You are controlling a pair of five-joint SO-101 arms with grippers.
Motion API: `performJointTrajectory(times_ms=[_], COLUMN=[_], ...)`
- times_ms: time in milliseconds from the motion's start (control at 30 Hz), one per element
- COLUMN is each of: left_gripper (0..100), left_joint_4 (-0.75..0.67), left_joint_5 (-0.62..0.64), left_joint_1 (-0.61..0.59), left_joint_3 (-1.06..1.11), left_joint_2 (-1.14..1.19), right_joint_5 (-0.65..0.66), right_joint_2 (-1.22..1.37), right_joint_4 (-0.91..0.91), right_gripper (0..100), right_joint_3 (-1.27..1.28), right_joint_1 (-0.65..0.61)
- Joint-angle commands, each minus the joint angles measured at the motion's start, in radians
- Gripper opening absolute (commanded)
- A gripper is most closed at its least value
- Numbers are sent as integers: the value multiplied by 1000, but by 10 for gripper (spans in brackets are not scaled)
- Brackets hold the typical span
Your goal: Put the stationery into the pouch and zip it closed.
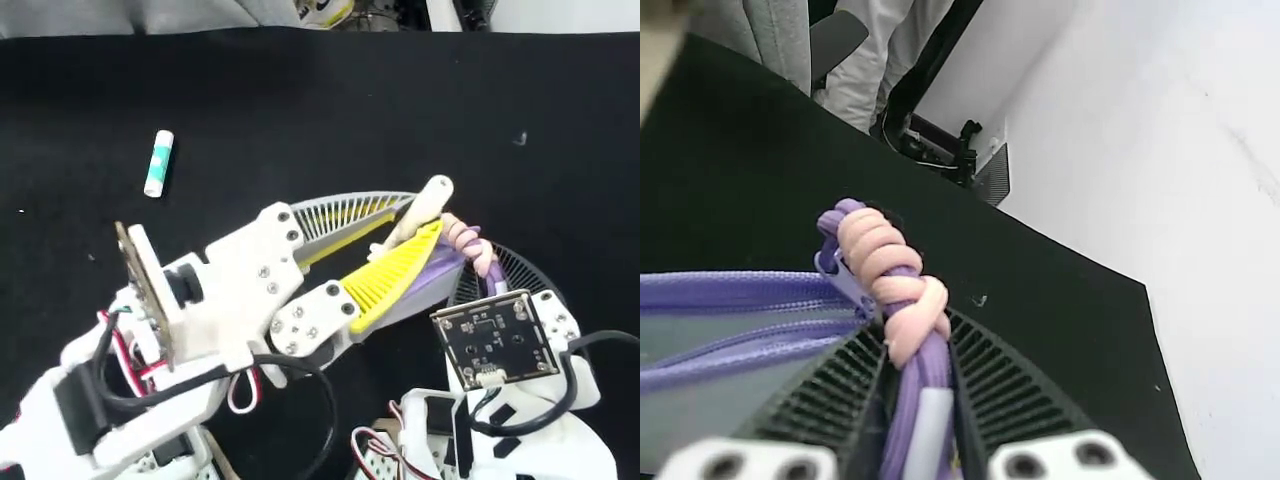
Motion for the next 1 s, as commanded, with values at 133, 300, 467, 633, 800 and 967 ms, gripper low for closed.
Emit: performJointTrajectory(times_ms=[133, 300, 467, 633, 800, 967], left_gripper=[28, 28, 30, 95, 134, 134], left_joint_4=[-160, -282, -362, -362, -361, -361], left_joint_5=[-100, -149, -157, -149, -147, -147], left_joint_1=[4, 13, 2, 2, 2, 4], left_joint_3=[170, 298, 380, 424, 461, 453], left_joint_2=[-54, -54, -52, -61, -61, -61], right_joint_5=[12, 12, 12, 12, 15, 46], right_joint_2=[24, 24, 24, 24, 24, 24], right_joint_4=[-14, -14, -14, -14, -3, 8], right_gripper=[11, 11, 11, 11, 11, 11], right_joint_3=[4, 4, 5, 5, 5, 5], right_joint_1=[-14, -12, -14, -15, -15, -15])
